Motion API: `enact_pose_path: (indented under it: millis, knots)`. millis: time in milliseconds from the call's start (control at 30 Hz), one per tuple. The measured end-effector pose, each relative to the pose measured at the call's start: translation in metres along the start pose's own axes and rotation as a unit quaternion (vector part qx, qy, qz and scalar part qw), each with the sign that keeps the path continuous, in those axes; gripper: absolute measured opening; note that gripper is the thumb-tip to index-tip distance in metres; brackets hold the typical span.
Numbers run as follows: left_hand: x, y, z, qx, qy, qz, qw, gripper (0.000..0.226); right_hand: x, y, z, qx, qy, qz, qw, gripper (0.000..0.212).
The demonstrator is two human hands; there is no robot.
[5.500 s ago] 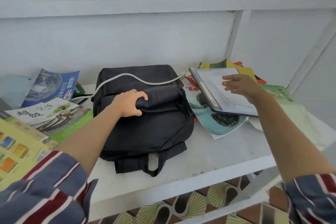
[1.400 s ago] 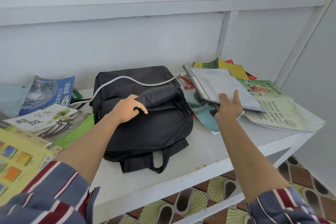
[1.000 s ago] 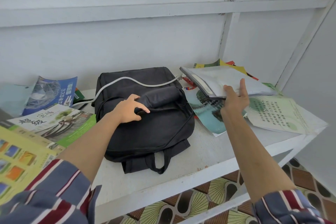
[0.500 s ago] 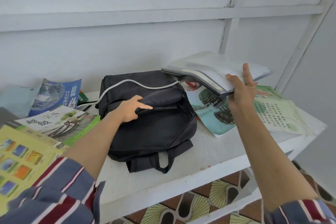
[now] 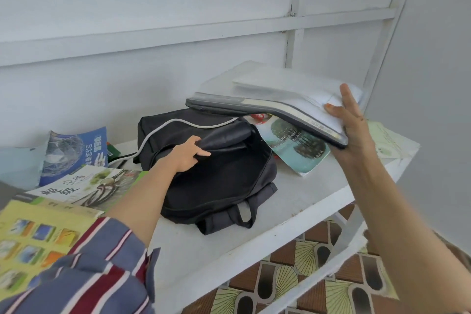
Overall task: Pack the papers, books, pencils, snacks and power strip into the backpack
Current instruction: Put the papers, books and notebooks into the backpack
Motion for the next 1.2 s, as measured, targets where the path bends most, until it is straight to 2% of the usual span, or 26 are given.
enact_pose_path:
  millis: [133,233,300,400,533,667,800,900,1033,1200]
  knots:
    - [-0.005,0.000,0.001,0.019,-0.019,0.048,0.998,0.053,-0.011,0.039,-0.009,0.003,0.064,-0.038,0.997,0.061]
    - [-0.009,0.001,0.000,0.017,-0.039,0.064,0.997,0.062,-0.030,0.070,-0.019,0.011,0.127,-0.059,0.990,0.062]
    - [-0.011,0.000,0.002,-0.009,-0.019,0.049,0.999,0.071,-0.044,0.088,-0.025,0.027,0.152,-0.073,0.985,0.060]
    - [-0.012,0.000,0.001,0.030,-0.039,0.041,0.998,0.062,-0.067,0.100,-0.034,0.082,0.203,-0.084,0.972,0.065]
    - [-0.009,0.001,0.000,0.056,-0.072,0.038,0.995,0.066,-0.092,0.108,-0.044,0.156,0.200,-0.127,0.959,0.069]
    - [-0.006,0.002,0.000,0.051,-0.079,0.015,0.995,0.066,-0.099,0.108,-0.047,0.181,0.220,-0.120,0.951,0.066]
    - [-0.005,0.002,-0.001,0.048,-0.086,0.009,0.995,0.064,-0.099,0.105,-0.048,0.194,0.274,-0.171,0.926,0.059]
    - [-0.005,0.002,-0.003,0.047,-0.085,0.006,0.995,0.059,-0.105,0.107,-0.049,0.187,0.241,-0.201,0.931,0.056]
    - [-0.004,0.001,-0.004,0.046,-0.066,0.006,0.997,0.049,-0.109,0.102,-0.050,0.189,0.174,-0.183,0.949,0.071]
    - [0.002,-0.002,-0.004,0.051,-0.054,0.014,0.997,0.042,-0.104,0.097,-0.058,0.206,0.185,-0.152,0.949,0.059]
Point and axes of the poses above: each hand's wrist, its own y-axis away from the middle knuckle, its own x-axis out of the palm, z = x × y, the point moved 2 cm from there along -y, towards the middle knuckle, and after that the axes turned 5 degrees about -y, right-handed, at the moved point
